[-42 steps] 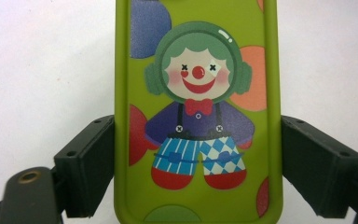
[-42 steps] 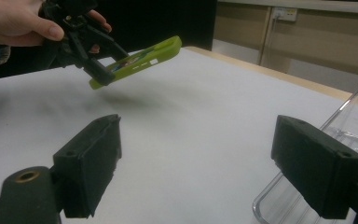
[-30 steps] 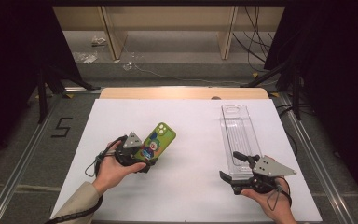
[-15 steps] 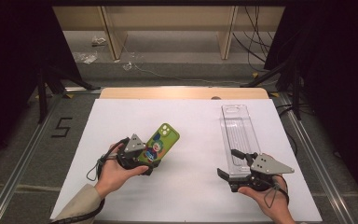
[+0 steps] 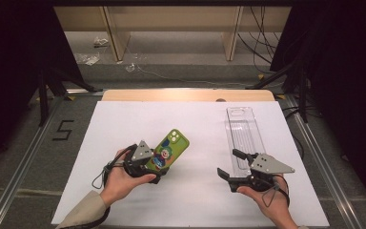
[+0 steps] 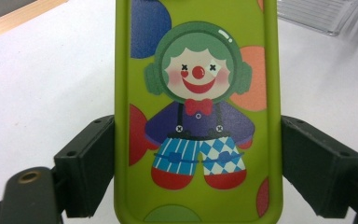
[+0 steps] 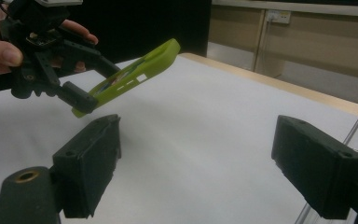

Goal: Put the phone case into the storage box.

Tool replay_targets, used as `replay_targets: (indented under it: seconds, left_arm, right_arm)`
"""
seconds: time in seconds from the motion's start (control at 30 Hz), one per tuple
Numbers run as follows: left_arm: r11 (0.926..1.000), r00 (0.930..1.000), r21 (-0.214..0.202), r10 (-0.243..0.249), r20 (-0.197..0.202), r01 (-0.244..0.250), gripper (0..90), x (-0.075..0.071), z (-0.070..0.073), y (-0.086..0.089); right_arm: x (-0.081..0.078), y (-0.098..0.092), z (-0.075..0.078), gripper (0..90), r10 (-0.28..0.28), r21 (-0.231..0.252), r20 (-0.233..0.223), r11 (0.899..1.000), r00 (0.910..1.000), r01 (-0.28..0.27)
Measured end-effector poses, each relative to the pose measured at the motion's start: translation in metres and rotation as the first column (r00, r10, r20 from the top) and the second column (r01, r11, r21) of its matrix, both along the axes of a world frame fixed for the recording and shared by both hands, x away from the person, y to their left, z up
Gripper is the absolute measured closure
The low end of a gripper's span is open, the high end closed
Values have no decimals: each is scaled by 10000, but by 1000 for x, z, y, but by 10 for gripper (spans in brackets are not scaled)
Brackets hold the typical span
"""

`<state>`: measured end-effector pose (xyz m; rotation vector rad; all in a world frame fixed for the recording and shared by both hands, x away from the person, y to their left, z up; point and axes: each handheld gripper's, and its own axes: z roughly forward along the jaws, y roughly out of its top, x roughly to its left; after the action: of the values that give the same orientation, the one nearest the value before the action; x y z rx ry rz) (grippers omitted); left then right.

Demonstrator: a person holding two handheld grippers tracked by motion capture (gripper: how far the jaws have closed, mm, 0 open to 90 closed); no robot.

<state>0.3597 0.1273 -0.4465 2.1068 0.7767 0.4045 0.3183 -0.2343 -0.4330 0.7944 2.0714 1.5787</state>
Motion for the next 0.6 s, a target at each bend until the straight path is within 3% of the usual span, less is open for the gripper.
replay_targets:
  seconds: [0.6]
  left_arm:
    - [9995, 9995, -1, -311, 73, 311, 163, -7, 0, -11]
  right_arm:
    - [9, 20, 6, 167, 117, 101, -112, 9999, 9999, -116]
